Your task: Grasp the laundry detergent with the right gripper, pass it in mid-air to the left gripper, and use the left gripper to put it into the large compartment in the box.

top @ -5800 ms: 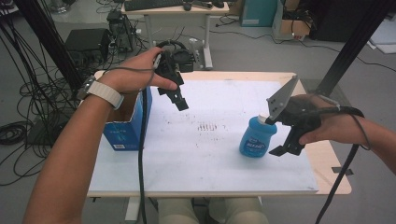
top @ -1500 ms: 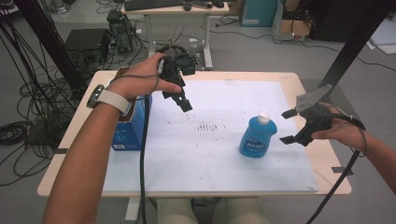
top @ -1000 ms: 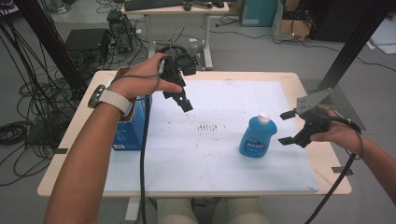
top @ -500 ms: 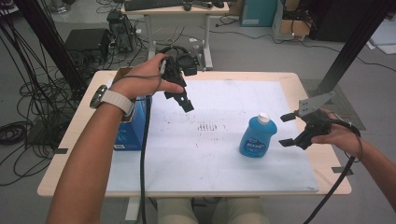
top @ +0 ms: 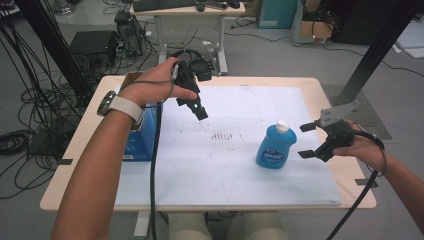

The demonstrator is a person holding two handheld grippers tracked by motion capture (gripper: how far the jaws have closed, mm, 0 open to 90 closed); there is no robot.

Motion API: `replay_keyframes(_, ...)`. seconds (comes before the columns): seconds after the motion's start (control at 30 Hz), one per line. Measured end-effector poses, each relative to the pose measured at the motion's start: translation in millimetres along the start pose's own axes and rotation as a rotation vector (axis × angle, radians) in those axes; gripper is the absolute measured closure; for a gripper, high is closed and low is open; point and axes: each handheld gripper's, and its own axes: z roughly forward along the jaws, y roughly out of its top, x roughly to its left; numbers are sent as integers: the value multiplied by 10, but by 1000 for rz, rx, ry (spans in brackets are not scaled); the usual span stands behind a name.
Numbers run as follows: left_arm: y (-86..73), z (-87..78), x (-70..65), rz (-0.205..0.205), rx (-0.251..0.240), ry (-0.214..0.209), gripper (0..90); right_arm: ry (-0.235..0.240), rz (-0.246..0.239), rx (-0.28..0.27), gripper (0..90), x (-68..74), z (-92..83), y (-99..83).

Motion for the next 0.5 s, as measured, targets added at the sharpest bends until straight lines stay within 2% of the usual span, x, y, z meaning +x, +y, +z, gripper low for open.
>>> replay_keyframes(0.5, 6, 9, 11, 3, -2, -1, 69, 9, -7, -28, 55, 3, 76, -20)
